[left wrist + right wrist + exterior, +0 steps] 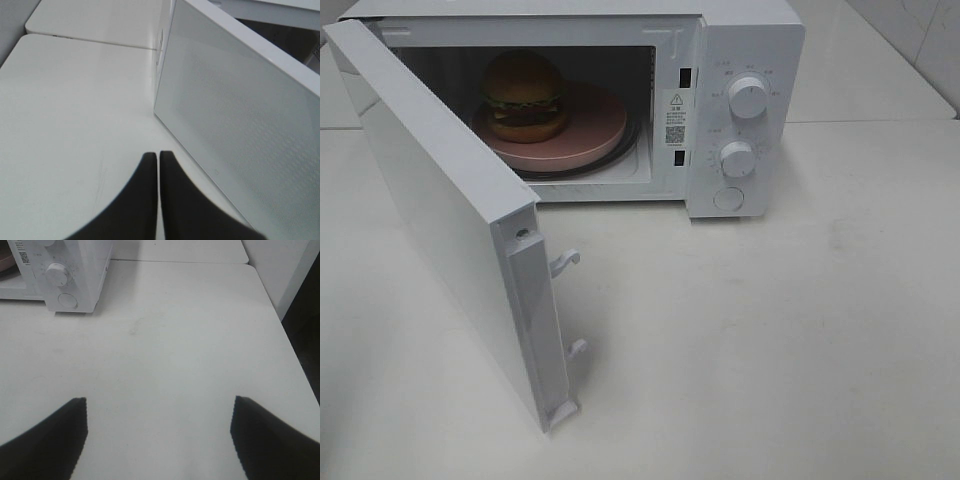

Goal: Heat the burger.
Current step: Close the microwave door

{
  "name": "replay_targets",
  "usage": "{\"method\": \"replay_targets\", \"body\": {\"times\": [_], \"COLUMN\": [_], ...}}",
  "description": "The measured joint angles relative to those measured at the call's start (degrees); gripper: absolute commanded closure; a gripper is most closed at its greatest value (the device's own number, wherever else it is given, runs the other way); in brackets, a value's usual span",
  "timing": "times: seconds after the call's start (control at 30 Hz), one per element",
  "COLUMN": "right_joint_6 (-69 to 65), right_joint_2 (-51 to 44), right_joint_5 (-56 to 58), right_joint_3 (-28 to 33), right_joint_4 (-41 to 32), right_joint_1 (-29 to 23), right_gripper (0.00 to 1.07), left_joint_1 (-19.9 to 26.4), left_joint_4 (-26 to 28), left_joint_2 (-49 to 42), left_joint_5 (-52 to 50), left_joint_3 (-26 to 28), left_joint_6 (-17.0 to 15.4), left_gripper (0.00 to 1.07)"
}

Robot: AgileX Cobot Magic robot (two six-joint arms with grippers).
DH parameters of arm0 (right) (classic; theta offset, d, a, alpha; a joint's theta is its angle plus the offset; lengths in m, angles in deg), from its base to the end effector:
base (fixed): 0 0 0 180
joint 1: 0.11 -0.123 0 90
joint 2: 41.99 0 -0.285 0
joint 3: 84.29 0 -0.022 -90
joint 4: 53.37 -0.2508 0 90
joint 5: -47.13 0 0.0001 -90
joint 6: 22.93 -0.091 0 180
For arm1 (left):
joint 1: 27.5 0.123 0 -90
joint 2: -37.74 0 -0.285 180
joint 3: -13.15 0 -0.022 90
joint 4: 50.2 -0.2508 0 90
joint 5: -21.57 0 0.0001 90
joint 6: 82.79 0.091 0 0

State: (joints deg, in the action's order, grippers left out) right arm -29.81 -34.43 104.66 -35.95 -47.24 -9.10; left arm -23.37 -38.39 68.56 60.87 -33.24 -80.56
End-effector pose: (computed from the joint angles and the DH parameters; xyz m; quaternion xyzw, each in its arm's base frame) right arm -0.0026 -0.0087 0.2834 -0.0146 0.8346 0.0227 0.5502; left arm 0.0767 -0.0063 0.3065 -0.0474 0.8452 -0.0681 0.5279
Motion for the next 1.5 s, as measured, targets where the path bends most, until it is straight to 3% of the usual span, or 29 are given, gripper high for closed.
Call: {"method": "replay_targets", "body": {"times": [0.23, 0.3, 0.4, 0.57, 0.97, 1.13, 1.43, 1.5], "right_joint_6": [0.0, 0.0, 0.0, 0.0, 0.0, 0.0, 0.0, 0.0], "right_joint_2": [0.0, 0.0, 0.0, 0.0, 0.0, 0.0, 0.0, 0.0], "right_joint_5": [0.0, 0.0, 0.0, 0.0, 0.0, 0.0, 0.0, 0.0], "right_joint_3": [0.0, 0.0, 0.0, 0.0, 0.0, 0.0, 0.0, 0.0], "right_joint_4": [0.0, 0.0, 0.0, 0.0, 0.0, 0.0, 0.0, 0.0], "right_joint_1": [0.0, 0.0, 0.0, 0.0, 0.0, 0.0, 0.0, 0.0], "right_gripper": [0.31, 0.31, 0.31, 0.31, 0.31, 0.31, 0.31, 0.31], "left_joint_1": [0.0, 0.0, 0.0, 0.0, -1.5, -7.8, -13.5, -14.4], "left_joint_4": [0.5, 3.0, 4.6, 5.2, 3.7, -1.7, -3.2, -4.8], "left_joint_2": [3.7, 5.8, 7.6, 10.4, 22.7, 30.9, 37.2, 40.9], "left_joint_5": [-12.4, -21.3, -27.9, -36.9, -52.3, -58.9, -67.7, -71.3], "left_joint_3": [-4.6, -8.6, -11.2, -14.2, -17.5, -17.5, -17.5, -17.5], "left_joint_6": [1.2, 4.8, 7.6, 9.1, 8.0, 7.8, 7.7, 4.9], "left_gripper": [1.07, 1.07, 1.07, 1.07, 1.07, 1.07, 1.07, 1.07]}}
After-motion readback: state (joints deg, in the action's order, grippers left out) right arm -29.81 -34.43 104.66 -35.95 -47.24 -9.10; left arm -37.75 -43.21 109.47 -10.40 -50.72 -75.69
